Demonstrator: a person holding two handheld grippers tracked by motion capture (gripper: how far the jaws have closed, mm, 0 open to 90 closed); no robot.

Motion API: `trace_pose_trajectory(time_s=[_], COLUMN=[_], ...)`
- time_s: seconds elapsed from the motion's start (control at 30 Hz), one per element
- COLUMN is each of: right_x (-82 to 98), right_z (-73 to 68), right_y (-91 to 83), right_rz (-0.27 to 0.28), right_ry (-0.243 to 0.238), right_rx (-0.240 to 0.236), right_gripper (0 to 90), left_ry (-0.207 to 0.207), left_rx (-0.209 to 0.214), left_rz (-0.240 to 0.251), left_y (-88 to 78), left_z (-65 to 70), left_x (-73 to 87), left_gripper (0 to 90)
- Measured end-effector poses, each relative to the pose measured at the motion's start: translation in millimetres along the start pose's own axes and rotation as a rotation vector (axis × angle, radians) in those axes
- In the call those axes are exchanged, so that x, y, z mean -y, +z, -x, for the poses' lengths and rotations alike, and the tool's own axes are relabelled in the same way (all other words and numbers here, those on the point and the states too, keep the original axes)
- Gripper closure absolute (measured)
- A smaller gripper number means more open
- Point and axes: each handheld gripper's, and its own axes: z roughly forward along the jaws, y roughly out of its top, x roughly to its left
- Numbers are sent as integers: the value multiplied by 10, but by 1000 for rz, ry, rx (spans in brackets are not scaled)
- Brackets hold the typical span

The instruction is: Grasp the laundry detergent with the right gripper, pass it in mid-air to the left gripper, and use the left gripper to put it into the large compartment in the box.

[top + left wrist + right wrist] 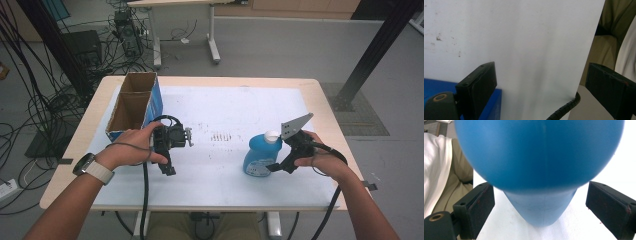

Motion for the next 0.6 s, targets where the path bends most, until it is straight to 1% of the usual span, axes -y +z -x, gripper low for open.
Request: trace_pose_trajectory(time_s=[0.6], right_x=[7], right_z=[2], right_y=[-13], right_rz=[2], right_ry=[4], right_rx=[1], right_gripper=[83], left_ry=[-3], left_rx=[-2], left_rz=[-2], left_y=[-5], left_z=[1], left_x=[10], left_gripper=[105])
